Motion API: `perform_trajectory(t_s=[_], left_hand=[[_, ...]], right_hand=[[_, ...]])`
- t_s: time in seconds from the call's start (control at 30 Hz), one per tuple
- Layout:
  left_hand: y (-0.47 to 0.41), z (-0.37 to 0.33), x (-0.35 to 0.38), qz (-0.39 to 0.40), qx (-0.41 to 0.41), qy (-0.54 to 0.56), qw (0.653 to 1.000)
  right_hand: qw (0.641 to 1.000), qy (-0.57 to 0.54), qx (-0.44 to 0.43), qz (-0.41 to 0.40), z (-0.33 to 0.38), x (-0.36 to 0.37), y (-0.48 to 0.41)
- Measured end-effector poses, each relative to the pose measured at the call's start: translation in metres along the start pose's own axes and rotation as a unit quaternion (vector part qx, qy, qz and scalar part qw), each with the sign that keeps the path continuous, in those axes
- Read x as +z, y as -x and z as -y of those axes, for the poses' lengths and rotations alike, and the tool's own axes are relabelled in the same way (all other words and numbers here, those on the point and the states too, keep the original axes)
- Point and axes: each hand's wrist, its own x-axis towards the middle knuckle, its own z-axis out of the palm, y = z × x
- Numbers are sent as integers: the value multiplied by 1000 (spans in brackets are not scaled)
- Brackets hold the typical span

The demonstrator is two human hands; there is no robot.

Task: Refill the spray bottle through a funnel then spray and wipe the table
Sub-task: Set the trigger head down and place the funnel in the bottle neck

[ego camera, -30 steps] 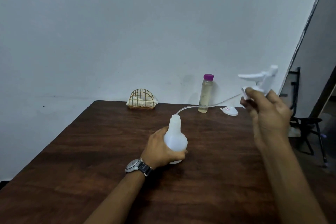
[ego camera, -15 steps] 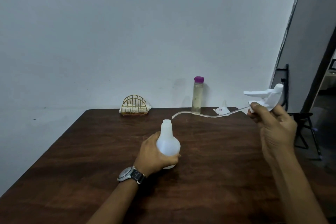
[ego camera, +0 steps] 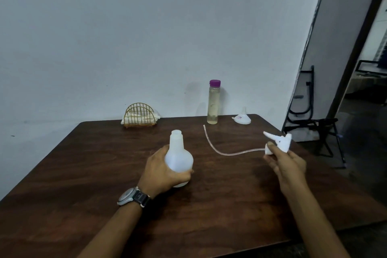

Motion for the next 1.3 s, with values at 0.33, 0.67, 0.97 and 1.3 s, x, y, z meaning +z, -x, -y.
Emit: perform_trajectory(t_s=[0.33,0.67,0.97,1.3], left_hand=[[1,0,1,-11,-5,5,1000],[-1,1,1,-3,-4,6,1000],[-3,6,4,-1,-4,21,1000],[-12,12,10,29,-12,45,998]], right_hand=[[951,307,42,24,-12,-17,-23],[817,573,-8,68,8,-15,-18],[774,615,-137,63,27,-1,-19],[735,625,-229,129,17,83,-71]])
